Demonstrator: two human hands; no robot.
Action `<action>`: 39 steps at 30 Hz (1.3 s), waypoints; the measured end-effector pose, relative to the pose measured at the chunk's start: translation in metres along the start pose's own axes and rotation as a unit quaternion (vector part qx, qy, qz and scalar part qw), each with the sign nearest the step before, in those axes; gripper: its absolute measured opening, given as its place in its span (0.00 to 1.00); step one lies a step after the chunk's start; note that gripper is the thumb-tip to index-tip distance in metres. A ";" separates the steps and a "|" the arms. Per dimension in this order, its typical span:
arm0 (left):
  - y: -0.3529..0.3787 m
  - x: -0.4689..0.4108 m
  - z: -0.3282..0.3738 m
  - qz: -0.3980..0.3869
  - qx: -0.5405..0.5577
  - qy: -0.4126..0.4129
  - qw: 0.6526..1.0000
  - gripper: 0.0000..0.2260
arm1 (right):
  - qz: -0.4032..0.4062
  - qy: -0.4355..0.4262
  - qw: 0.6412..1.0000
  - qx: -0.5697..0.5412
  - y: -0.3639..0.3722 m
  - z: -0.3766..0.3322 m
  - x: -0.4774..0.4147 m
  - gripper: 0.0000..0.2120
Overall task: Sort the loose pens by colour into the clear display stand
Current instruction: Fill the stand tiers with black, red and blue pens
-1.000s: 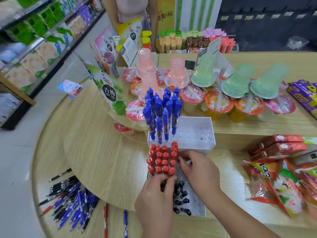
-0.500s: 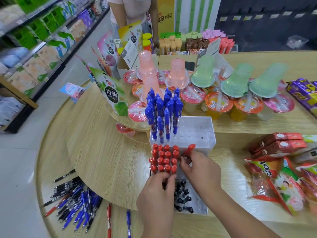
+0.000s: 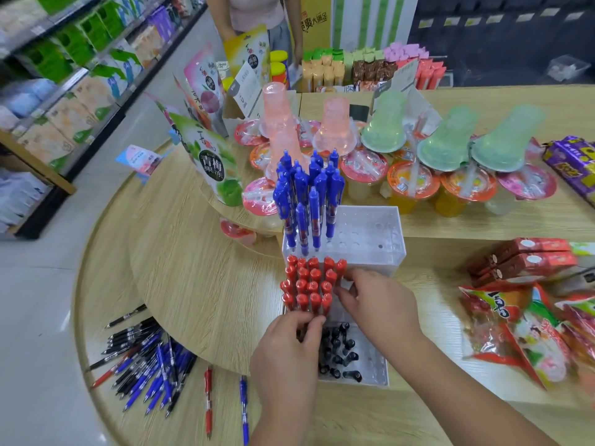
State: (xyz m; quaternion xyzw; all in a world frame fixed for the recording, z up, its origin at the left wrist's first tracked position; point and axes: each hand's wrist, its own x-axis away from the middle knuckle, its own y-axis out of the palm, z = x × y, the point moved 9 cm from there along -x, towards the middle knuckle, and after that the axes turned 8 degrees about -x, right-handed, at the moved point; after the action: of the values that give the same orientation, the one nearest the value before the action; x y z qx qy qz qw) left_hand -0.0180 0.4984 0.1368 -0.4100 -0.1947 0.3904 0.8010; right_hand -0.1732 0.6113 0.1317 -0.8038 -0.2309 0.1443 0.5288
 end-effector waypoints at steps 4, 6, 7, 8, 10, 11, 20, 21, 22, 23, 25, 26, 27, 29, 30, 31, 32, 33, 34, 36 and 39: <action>-0.026 0.005 -0.031 0.019 0.016 -0.022 0.999 0.05 | 0.029 -0.005 0.996 -0.085 -0.025 -0.006 0.043 0.10; -0.042 0.011 -0.063 0.041 0.021 -0.059 0.997 0.06 | 0.053 -0.041 0.989 -0.133 -0.030 -0.027 0.072 0.04; -0.048 0.015 -0.083 0.050 0.030 -0.082 0.995 0.06 | 0.056 -0.062 0.985 -0.148 -0.026 -0.041 0.085 0.03; -0.053 0.021 -0.103 0.058 0.036 -0.101 0.993 0.05 | 0.043 -0.082 0.983 -0.157 -0.017 -0.056 0.097 0.03; -0.061 0.034 -0.145 0.065 0.039 -0.141 0.987 0.04 | -0.008 -0.114 0.980 -0.164 0.016 -0.085 0.118 0.06; -0.062 0.040 -0.166 0.063 0.036 -0.163 0.984 0.04 | -0.036 -0.119 0.979 -0.162 0.039 -0.096 0.128 0.06; 0.030 0.035 -0.346 -0.073 -0.058 -0.270 0.958 0.12 | -0.237 0.026 0.963 -0.123 0.292 -0.096 0.146 0.11; 0.044 0.025 -0.357 -0.083 -0.069 -0.262 0.959 0.13 | -0.242 0.038 0.963 -0.107 0.311 -0.094 0.143 0.11; 0.056 0.016 -0.367 -0.088 -0.070 -0.256 0.960 0.13 | -0.240 0.046 0.965 -0.089 0.326 -0.094 0.139 0.12; 0.068 0.006 -0.374 -0.092 -0.071 -0.253 0.960 0.13 | -0.238 0.049 0.967 -0.072 0.341 -0.092 0.135 0.13; 0.084 -0.008 -0.388 -0.102 -0.098 -0.250 0.958 0.11 | -0.240 0.059 0.968 -0.047 0.368 -0.090 0.130 0.14; 0.090 -0.012 -0.394 -0.109 -0.114 -0.249 0.956 0.10 | -0.244 0.064 0.967 -0.036 0.377 -0.090 0.129 0.15; 0.094 -0.016 -0.399 -0.116 -0.127 -0.247 0.954 0.10 | -0.252 0.071 0.965 -0.023 0.385 -0.089 0.128 0.16; 0.101 -0.016 -0.409 -0.120 -0.148 -0.245 0.951 0.11 | -0.262 0.068 0.963 0.009 0.393 -0.092 0.127 0.18; 0.103 -0.015 -0.411 -0.116 -0.154 -0.246 0.950 0.11 | -0.262 0.057 0.963 0.027 0.394 -0.095 0.125 0.18; 0.104 -0.014 -0.413 -0.117 -0.153 -0.251 0.949 0.10 | -0.265 0.053 0.962 0.039 0.393 -0.097 0.124 0.17; 0.105 -0.014 -0.414 -0.118 -0.151 -0.252 0.949 0.08 | -0.271 0.048 0.960 0.046 0.394 -0.098 0.124 0.16; 0.105 -0.013 -0.412 -0.125 -0.149 -0.251 0.948 0.07 | -0.278 0.047 0.958 0.042 0.393 -0.101 0.125 0.15; 0.104 -0.012 -0.408 -0.131 -0.147 -0.244 0.950 0.06 | -0.282 0.046 0.958 0.032 0.389 -0.103 0.125 0.14; 0.094 -0.008 -0.389 -0.140 -0.132 -0.219 0.956 0.05 | -0.289 0.033 0.957 0.009 0.372 -0.109 0.123 0.12; 0.063 0.000 -0.341 -0.134 -0.075 -0.183 0.971 0.05 | -0.299 0.027 0.954 -0.016 0.326 -0.102 0.138 0.13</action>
State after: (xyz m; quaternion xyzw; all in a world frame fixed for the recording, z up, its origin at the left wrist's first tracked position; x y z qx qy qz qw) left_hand 0.1685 0.3491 -0.1149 -0.3611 -0.4195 0.3324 0.7637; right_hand 0.0641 0.4945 -0.1245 -0.7102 -0.4486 -0.0457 0.5407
